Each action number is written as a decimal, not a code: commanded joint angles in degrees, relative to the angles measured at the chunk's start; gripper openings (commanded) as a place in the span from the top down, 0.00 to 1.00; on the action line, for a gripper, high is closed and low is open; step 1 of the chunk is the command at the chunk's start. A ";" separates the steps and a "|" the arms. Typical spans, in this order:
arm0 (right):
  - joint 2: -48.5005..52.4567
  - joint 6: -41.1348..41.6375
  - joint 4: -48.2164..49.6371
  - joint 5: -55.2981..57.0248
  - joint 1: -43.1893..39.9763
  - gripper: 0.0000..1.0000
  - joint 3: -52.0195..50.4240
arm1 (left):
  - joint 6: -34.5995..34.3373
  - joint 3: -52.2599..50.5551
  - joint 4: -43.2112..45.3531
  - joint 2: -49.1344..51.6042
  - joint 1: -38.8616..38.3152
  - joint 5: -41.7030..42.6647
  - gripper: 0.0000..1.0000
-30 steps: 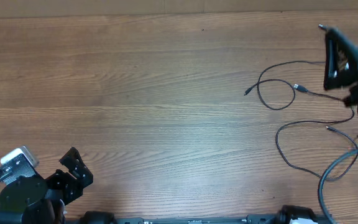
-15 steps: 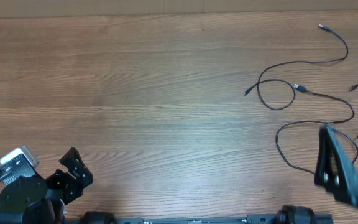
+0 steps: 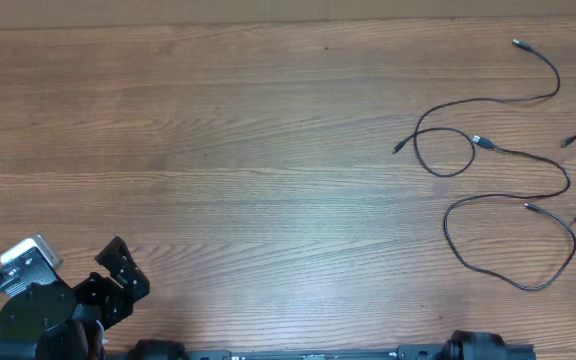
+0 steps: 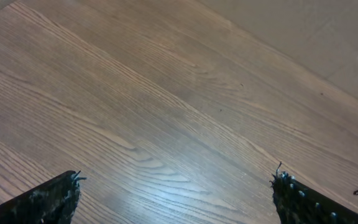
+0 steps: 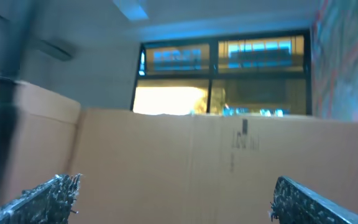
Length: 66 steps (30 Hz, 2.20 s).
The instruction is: Untangle cables
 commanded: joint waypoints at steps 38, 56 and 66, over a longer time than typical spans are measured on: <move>-5.70 0.00 33.46 0.15 6.05 0.00 -30.86 | 0.92 0.26 0.20 -0.20 -0.13 -1.01 0.00; -5.70 -0.02 21.64 0.22 4.76 0.00 -32.13 | 0.90 0.26 0.20 -0.20 -0.13 -1.01 0.00; -5.70 -0.04 21.09 0.61 3.85 0.00 -32.13 | 0.90 0.26 0.20 -0.20 -0.13 -1.01 0.00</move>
